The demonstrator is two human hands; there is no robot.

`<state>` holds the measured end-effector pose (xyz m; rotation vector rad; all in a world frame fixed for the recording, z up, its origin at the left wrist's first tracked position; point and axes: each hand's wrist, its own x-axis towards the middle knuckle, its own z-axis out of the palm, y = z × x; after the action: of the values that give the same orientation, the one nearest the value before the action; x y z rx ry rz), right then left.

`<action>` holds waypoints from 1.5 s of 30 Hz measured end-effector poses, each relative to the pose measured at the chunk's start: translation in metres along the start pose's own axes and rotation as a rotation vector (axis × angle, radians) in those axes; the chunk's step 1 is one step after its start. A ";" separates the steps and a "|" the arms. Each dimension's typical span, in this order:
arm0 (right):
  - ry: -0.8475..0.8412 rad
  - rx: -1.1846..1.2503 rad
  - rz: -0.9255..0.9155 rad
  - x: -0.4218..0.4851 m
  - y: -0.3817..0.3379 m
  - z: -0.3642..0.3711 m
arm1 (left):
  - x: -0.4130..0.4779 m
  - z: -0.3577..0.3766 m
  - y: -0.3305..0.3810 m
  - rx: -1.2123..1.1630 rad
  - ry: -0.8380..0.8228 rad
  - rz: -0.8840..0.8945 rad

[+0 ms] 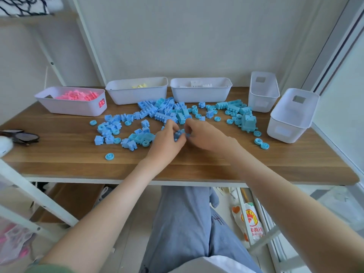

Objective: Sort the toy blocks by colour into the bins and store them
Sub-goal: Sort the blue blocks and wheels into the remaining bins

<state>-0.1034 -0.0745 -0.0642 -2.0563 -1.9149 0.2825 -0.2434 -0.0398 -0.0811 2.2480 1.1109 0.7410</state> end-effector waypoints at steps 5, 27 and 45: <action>0.088 0.053 -0.022 -0.001 0.003 -0.006 | 0.009 -0.008 0.007 -0.093 0.036 -0.031; 0.418 -0.079 0.473 -0.089 0.208 -0.141 | 0.115 0.139 0.211 0.209 -0.587 0.416; 0.447 -0.064 0.348 -0.044 0.125 -0.125 | 0.100 0.051 0.127 0.289 -0.248 0.430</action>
<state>0.0536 -0.1369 0.0036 -2.2534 -1.3199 -0.1557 -0.0892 -0.0356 -0.0100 2.7804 0.6552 0.4602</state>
